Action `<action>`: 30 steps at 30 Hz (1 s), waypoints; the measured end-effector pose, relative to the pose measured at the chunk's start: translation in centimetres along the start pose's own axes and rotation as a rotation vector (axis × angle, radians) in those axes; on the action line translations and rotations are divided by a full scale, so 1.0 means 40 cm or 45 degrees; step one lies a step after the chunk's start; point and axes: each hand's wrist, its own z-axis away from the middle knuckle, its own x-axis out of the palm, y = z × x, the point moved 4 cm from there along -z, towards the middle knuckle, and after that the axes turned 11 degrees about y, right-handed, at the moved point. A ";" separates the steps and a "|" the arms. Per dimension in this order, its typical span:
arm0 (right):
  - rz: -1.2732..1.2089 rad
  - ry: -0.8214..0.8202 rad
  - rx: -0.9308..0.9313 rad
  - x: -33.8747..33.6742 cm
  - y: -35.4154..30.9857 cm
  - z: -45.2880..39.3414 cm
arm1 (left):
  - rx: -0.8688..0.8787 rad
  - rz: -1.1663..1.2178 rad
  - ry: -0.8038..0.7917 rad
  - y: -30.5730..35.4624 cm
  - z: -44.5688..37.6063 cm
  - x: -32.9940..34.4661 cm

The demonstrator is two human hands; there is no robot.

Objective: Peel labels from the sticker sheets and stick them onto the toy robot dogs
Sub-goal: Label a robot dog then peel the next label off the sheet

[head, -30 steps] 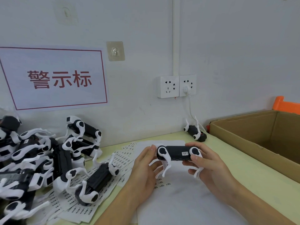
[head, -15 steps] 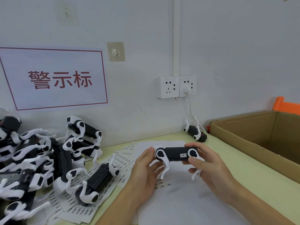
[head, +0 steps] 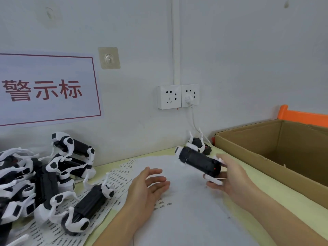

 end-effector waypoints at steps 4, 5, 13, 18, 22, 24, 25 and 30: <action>-0.732 0.351 -0.096 -0.095 -0.048 -0.046 | -0.007 -0.004 -0.021 -0.003 -0.004 -0.001; -0.799 0.363 -0.147 -0.115 -0.055 -0.056 | -0.004 0.000 -0.024 -0.004 -0.005 0.000; 0.488 -0.235 -0.506 -0.033 -0.038 -0.010 | 0.055 -0.112 -0.056 -0.003 0.000 0.010; 1.097 -0.276 -0.668 0.002 0.028 0.000 | 0.171 -0.344 -0.112 0.001 0.021 0.029; 1.381 -0.239 -0.876 0.020 0.050 0.002 | 0.357 -0.466 -0.123 0.037 0.040 0.048; 1.374 -0.255 -0.878 0.023 0.054 0.004 | 0.436 -0.512 -0.099 0.071 0.044 0.057; 1.381 -0.268 -0.871 0.024 0.056 0.006 | 0.472 -0.526 -0.078 0.092 0.045 0.059; 1.429 -0.338 -0.870 0.029 0.058 0.017 | 0.636 -0.474 0.076 0.194 0.042 0.035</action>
